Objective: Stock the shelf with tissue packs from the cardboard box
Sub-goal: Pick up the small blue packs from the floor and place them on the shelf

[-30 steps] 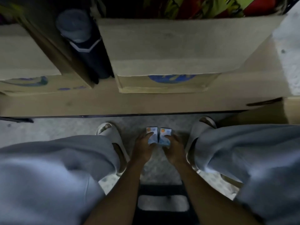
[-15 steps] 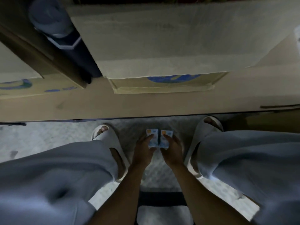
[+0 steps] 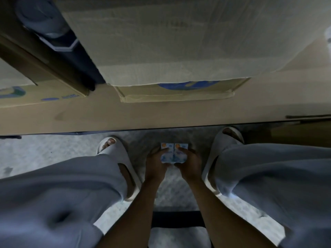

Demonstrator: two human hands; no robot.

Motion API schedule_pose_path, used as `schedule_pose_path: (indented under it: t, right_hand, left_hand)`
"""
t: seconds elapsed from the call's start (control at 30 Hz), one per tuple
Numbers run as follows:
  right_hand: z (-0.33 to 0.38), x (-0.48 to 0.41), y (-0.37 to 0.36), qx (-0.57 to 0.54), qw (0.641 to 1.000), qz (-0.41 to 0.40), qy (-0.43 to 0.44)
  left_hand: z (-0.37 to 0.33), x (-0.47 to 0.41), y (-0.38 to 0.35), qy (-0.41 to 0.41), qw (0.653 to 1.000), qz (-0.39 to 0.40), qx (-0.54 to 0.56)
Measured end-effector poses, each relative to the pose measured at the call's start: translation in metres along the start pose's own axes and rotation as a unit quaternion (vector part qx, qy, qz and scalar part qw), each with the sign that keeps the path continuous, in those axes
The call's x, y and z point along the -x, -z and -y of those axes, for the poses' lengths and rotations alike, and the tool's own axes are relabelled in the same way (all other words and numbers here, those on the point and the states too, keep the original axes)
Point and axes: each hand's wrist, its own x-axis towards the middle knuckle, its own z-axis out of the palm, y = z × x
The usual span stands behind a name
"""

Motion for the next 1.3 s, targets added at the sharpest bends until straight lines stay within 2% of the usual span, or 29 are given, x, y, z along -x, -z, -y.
schedule_pose_path:
  t: [0.03, 0.13, 0.23, 0.6, 0.83, 0.97, 1.03, 1.17, 1.3]
  right_hand:
    - [0.002, 0.001, 0.002, 0.033, 0.999, 0.007, 0.014]
    - [-0.003, 0.003, 0.004, 0.054, 0.997, -0.014, 0.044]
    - [-0.001, 0.005, 0.003, 0.081, 0.994, -0.028, 0.072]
    - [0.016, 0.008, 0.014, 0.14, 0.987, -0.003, 0.074]
    - [0.043, 0.025, 0.031, 0.107, 0.987, -0.011, 0.12]
    - [0.076, 0.045, 0.046, 0.071, 0.99, -0.016, 0.124]
    - [0.095, 0.06, 0.054, 0.065, 0.986, -0.029, 0.154]
    - [0.134, 0.095, 0.074, 0.017, 0.975, -0.06, 0.215]
    - [0.166, 0.126, 0.088, -0.004, 0.971, -0.05, 0.233]
  left_hand:
    - [0.0, 0.001, 0.001, -0.024, 0.999, -0.007, -0.035]
    - [0.001, 0.002, 0.0, -0.015, 0.999, -0.017, 0.023]
    - [0.002, 0.001, 0.0, 0.004, 1.0, -0.013, 0.007]
    - [0.002, 0.002, 0.011, 0.033, 0.998, -0.004, 0.055]
    - [-0.022, 0.02, 0.042, 0.0, 0.998, -0.043, 0.056]
    - [-0.051, 0.039, 0.064, -0.018, 0.999, -0.032, 0.035]
    - [-0.07, 0.054, 0.076, -0.028, 0.997, -0.036, 0.068]
    - [-0.101, 0.085, 0.104, -0.095, 0.986, -0.101, 0.095]
    - [-0.134, 0.11, 0.132, -0.15, 0.973, -0.148, 0.091]
